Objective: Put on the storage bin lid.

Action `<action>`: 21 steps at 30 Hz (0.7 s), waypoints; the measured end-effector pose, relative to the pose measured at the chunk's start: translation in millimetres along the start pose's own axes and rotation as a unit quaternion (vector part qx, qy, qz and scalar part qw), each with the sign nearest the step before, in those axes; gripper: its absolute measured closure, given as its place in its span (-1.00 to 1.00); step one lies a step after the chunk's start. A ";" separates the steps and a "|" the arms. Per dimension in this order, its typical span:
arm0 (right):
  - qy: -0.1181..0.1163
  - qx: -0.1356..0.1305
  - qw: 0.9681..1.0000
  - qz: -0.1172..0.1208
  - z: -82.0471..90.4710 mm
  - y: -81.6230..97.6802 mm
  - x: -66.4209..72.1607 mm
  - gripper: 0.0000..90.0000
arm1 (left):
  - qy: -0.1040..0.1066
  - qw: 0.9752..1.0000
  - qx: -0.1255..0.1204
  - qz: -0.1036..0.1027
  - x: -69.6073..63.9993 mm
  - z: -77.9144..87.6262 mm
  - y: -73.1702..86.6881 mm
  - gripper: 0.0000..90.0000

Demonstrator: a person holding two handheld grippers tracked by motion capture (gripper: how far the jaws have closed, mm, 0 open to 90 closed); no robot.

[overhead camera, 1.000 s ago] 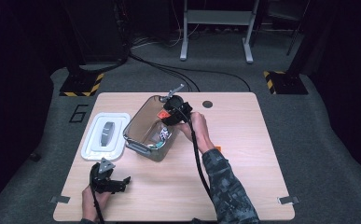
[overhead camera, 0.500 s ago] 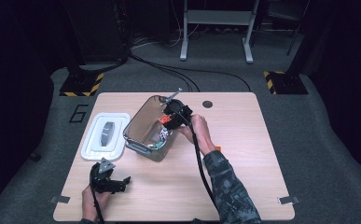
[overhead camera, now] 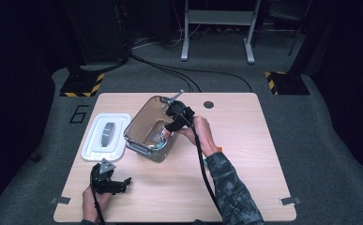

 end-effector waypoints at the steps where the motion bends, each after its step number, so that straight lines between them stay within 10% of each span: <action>1: 0.003 -0.001 1.000 -0.010 1.3 0.4 -0.4 -0.10 | 0.000 1.000 0.000 0.001 -0.2 -0.1 0.0 -0.97; 10: 0.030 -0.047 0.997 -0.052 37.2 15.7 -13.8 -0.66 | 0.001 1.000 0.000 0.000 -0.1 -0.2 -0.1 -0.97; 21: 0.053 -0.063 0.993 -0.088 76.3 46.5 -28.6 -0.74 | 0.000 1.000 -0.002 0.000 -0.1 -0.5 -0.3 -0.97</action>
Point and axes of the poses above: each handheld gripper's, and its own axes: z roughly backward along the jaws, y roughly out of its underside, x roughly to its left, the point moved 8 cm from there along -z, roughly forward along the jaws, and after that the axes turned 13 degrees about -x, right-handed, at the moved point
